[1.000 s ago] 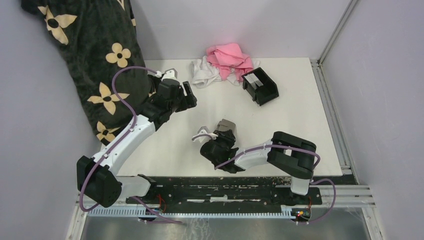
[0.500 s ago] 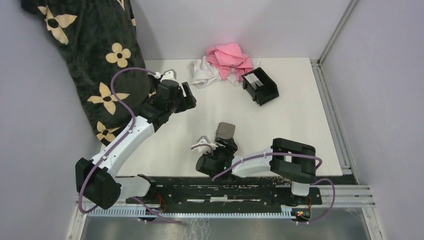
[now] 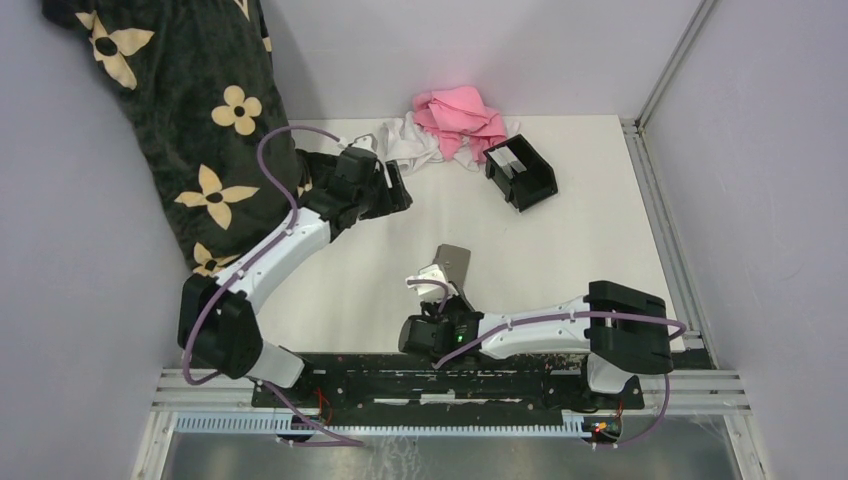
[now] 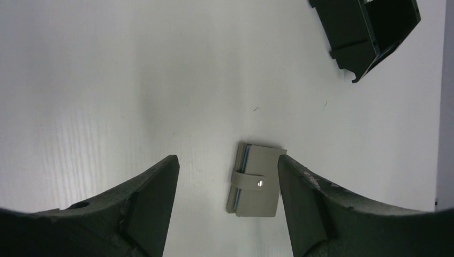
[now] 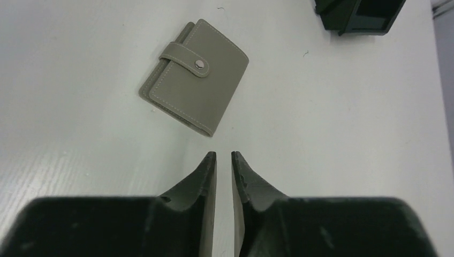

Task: Put the credit cards into the card holder
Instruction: Place the card holder at the center of the board, then adjust the card holder at the center of the board.

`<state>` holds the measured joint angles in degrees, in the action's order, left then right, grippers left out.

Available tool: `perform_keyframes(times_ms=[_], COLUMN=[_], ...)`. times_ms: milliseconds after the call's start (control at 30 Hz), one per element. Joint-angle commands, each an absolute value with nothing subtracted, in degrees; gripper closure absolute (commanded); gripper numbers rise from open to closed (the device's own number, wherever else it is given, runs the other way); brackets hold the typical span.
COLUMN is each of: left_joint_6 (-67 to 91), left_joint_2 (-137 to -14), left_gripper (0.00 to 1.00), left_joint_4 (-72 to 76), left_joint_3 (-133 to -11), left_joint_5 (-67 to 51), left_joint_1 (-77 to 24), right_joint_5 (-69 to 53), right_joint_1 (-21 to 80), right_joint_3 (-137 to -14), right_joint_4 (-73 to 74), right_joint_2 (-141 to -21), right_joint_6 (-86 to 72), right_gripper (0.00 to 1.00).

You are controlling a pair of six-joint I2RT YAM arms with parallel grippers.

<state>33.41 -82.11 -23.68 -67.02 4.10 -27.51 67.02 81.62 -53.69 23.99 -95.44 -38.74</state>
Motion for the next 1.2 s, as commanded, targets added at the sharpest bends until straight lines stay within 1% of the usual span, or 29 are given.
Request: perform_keyframes(times_ms=[0, 33, 133, 167, 200, 433, 533, 633, 733, 900, 1033, 1167], left_joint_6=[30.8, 30.8, 31.5, 31.7, 31.8, 30.8, 30.3, 29.8, 29.2, 27.7, 26.5, 25.1], left_joint_2=[-87.5, -89.0, -93.8, -95.5, -97.2, -107.9, -111.5, -114.5, -116.7, -119.1, -120.1, -120.6], left_gripper=[0.26, 0.27, 0.3, 0.31, 0.32, 0.42, 0.5, 0.55, 0.62, 0.66, 0.71, 0.8], left_joint_4=[-16.6, -15.7, -12.9, -12.2, -11.4, -8.9, -8.9, -9.0, -9.1, -10.1, -10.6, -11.8], left_joint_3=[-71.4, -72.0, -74.0, -74.7, -75.4, -80.4, -82.3, -84.0, -84.9, -86.2, -86.2, -86.2], left_joint_5=[-4.0, -5.3, -9.1, -10.2, -11.1, -14.7, -14.8, -14.8, -14.6, -14.3, -14.8, -14.4], left_joint_1=[-27.7, -27.7, -27.7, -27.8, -27.9, -28.9, -29.0, -29.0, -29.0, -29.1, -29.4, -30.0], right_joint_5=[66.5, 65.7, 64.1, 63.4, 62.7, 55.1, 52.4, 49.4, 46.5, 43.6, 42.3, 41.4], right_joint_1=[81.6, 81.6, 81.1, 80.7, 80.1, 73.4, 70.8, 68.5, 66.9, 66.3, 66.0, 65.0], right_joint_3=[-56.2, -56.1, -54.9, -54.3, -53.2, -45.0, -42.8, -41.8, -41.4, -41.1, -40.7, -40.1], right_joint_4=[30.8, 30.6, 29.8, 29.2, 28.0, 16.1, 11.6, 8.1, 4.8, 1.2, -0.8, -2.9], right_joint_2=[-92.8, -92.6, -92.3, -92.1, -91.9, -89.6, -89.5, -90.1, -90.9, -92.7, -94.5, -95.9], right_joint_6=[-54.3, -55.9, -60.5, -61.8, -62.7, -63.6, -62.5, -61.8, -61.2, -62.2, -63.0, -63.1], right_gripper=[0.84, 0.88, 0.95, 0.98, 0.99, 0.99, 1.0, 0.99, 1.0, 0.99, 0.99, 0.99])
